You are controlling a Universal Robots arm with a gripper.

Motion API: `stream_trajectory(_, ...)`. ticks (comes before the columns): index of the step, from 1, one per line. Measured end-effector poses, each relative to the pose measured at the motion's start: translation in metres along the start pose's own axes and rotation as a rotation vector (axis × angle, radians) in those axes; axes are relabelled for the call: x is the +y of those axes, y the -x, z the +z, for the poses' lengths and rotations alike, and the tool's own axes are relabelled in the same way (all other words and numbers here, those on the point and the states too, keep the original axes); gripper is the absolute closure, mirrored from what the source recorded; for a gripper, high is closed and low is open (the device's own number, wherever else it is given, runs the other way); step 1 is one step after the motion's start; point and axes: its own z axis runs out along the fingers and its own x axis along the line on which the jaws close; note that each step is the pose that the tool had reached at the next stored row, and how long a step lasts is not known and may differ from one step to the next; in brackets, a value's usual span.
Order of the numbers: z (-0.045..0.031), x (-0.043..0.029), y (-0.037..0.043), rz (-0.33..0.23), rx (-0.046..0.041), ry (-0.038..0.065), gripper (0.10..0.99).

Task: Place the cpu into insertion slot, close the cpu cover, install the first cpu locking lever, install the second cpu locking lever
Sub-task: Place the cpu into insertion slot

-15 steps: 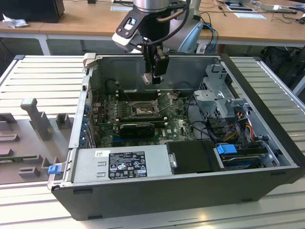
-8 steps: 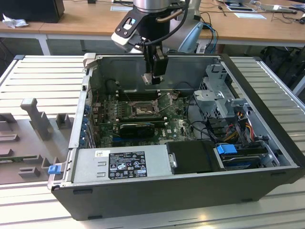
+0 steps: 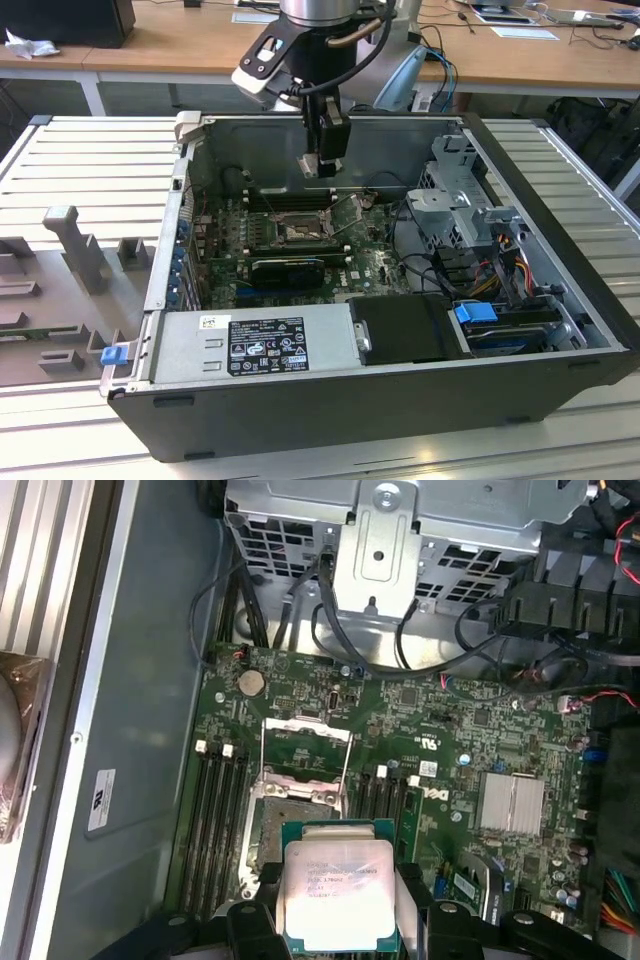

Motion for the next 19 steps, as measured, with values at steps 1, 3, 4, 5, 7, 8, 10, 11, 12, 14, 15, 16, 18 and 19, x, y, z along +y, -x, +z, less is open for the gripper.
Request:
stream_trajectory(1,0.0000,0.0000,0.0000,0.004,-0.0003,0.000,0.561)
stream_trajectory(3,0.0000,0.0000,0.0000,0.019,-0.0017,0.000,0.561)
stream_trajectory(4,0.0001,0.0000,0.0000,0.028,-0.0024,0.001,0.561)
stream_trajectory(5,0.0001,0.0000,0.0000,0.035,-0.0031,0.001,0.561)
stream_trajectory(7,0.0002,0.0000,0.0000,0.061,-0.0053,0.001,0.561)
stream_trajectory(8,0.0003,0.0000,0.0000,0.067,-0.0059,0.001,0.561)
stream_trajectory(10,0.0003,0.0000,0.0000,0.078,-0.0070,0.001,0.561)
stream_trajectory(11,0.0004,0.0000,0.0000,0.082,-0.0073,0.002,0.561)
stream_trajectory(12,0.0006,0.0000,0.0000,0.087,-0.0077,0.002,0.561)
stream_trajectory(14,0.0009,-0.0001,0.0000,0.095,-0.0084,0.002,0.561)
stream_trajectory(15,0.0013,-0.0001,0.0000,0.101,-0.0088,0.002,0.561)
stream_trajectory(16,0.0022,-0.0002,-0.0001,0.116,-0.0103,0.002,0.561)
stream_trajectory(18,0.0073,-0.0007,-0.0010,0.129,-0.0117,0.002,0.561)
stream_trajectory(19,0.0092,-0.0009,-0.0014,0.132,-0.0119,0.003,0.561)
